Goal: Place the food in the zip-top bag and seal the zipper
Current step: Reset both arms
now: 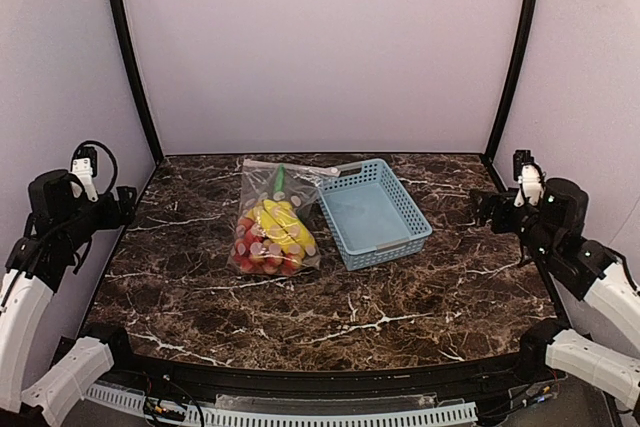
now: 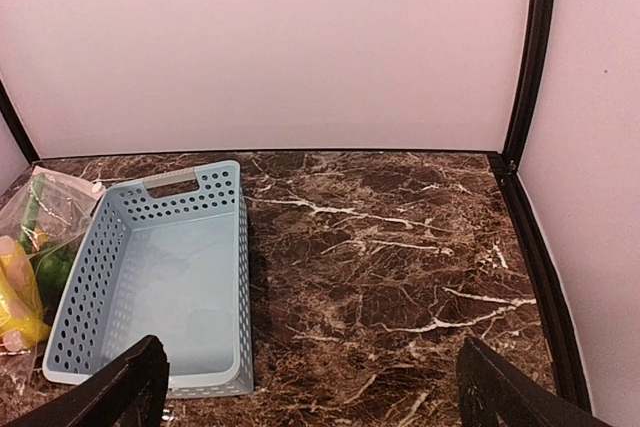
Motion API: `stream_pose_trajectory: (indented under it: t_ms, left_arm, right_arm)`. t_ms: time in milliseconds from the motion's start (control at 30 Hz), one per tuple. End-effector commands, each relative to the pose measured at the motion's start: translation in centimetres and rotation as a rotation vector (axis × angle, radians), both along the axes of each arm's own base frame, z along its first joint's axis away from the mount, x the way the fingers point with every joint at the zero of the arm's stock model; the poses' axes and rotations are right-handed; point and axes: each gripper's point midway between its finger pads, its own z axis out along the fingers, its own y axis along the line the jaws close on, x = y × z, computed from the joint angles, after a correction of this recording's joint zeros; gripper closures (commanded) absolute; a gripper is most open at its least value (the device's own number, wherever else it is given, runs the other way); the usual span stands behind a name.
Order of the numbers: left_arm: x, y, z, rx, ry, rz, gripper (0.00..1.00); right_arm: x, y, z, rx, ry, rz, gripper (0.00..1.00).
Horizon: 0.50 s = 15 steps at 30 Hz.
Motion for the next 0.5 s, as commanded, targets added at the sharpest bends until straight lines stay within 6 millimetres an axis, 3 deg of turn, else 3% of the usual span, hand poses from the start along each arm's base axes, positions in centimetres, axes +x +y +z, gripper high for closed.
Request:
stream_pose_trajectory:
  t_ms: [0, 467]
  left_arm:
    - [-0.1, 0.7, -1.7, 0.010, 0.069, 0.035, 0.01]
    - [-0.3, 0.4, -1.7, -0.010, 0.064, 0.024, 0.01]
  right_arm:
    - [-0.4, -1.3, 1.2, -0.003, -0.113, -0.051, 0.01]
    - [-0.5, -1.5, 0.0, -0.005, -0.082, -0.062, 0.01]
